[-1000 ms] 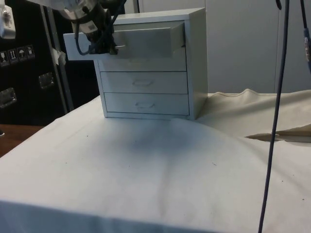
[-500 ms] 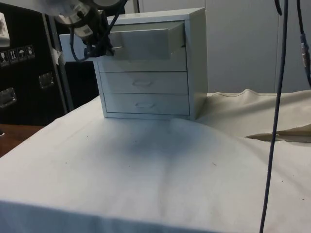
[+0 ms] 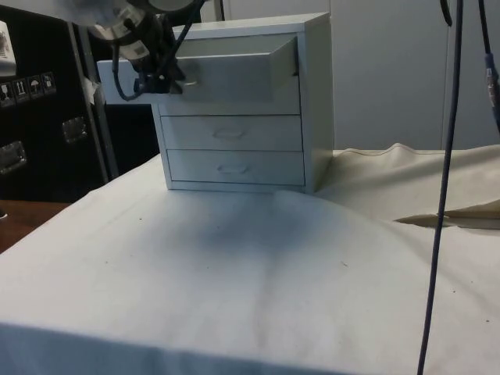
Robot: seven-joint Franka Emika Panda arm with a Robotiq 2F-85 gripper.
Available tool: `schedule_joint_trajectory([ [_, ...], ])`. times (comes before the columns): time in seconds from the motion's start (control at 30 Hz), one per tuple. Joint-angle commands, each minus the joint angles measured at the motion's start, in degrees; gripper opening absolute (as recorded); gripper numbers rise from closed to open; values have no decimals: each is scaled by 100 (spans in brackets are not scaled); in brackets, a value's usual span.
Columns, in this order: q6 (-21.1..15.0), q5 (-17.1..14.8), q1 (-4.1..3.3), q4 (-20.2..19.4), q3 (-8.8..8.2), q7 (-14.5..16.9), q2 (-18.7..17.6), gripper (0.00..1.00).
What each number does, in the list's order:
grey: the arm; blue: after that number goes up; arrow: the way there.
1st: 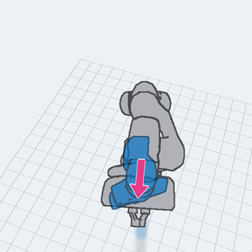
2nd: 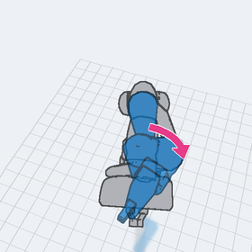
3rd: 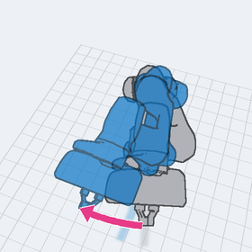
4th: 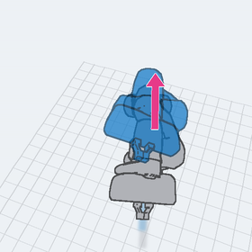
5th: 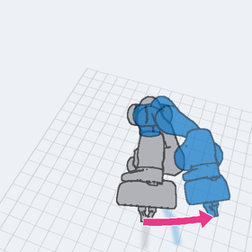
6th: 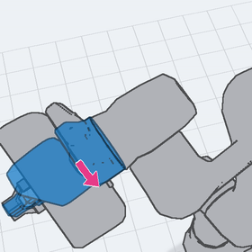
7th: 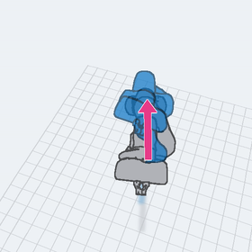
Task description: Open the drawer, then close it.
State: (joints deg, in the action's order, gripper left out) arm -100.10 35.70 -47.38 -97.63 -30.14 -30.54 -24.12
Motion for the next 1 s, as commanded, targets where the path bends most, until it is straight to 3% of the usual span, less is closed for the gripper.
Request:
schedule_joint_trajectory([
  [0.0,0,0,0,0,0,6,6,18],
  [0.07,0,0,0,0,0,6,6,29],
  [0.1,0,0,0,0,6,6,6,39],
  [0.33,0,0,0,0,6,-6,0,77],
  [0.37,0,0,6,0,6,6,6,77],
  [0.4,0,0,6,0,6,6,6,87],
  [0.47,34,-6,-17,23,23,-17,-17,97],
  [0.6,86,-17,-46,69,86,-86,-57,100],
  [0.63,6,0,-17,17,74,-57,-6,100],
  [0.67,103,-17,-46,86,115,-109,-69,100],
  [0.97,246,-46,-34,264,327,-298,-206,100],
])
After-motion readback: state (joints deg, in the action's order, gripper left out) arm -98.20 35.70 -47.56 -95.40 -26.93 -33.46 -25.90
